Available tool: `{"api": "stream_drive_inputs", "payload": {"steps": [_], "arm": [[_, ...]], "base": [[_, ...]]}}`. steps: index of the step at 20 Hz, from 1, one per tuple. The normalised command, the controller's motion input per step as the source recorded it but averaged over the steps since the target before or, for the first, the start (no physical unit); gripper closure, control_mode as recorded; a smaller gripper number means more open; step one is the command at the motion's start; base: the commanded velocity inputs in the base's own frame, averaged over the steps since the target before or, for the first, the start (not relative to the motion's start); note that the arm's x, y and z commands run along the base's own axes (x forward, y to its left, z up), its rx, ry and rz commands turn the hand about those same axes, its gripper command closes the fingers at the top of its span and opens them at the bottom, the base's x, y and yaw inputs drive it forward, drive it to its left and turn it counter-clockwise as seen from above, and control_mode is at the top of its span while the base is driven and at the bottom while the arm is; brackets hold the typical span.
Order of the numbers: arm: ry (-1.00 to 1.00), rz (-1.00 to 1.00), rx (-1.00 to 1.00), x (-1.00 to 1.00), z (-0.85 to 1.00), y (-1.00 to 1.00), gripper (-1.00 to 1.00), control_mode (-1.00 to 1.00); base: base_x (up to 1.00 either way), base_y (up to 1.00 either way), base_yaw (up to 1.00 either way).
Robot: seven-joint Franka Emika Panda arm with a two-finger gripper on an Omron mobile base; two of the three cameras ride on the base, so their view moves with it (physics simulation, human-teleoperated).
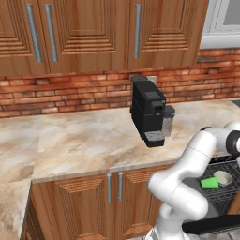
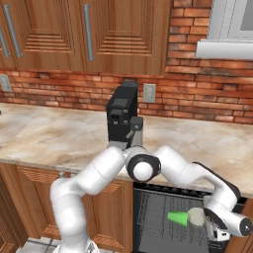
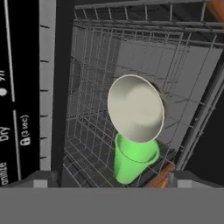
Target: Pick up the cup and bowl from the counter, place them in the dishwasher, and close the dishwasher door.
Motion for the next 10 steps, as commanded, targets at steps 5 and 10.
{"api": "stream_drive_inputs", "payload": {"steps": [5, 10], "arm": [[0.04, -0.03, 0.40, -0.03, 0.00, 0.00, -1.00, -1.00], [0.03, -0.01, 0.41, -0.01, 0.02, -0.01, -1.00, -1.00]], "base": [[0.00, 0.00, 0.00], [0.00, 0.00, 0.00]]}}
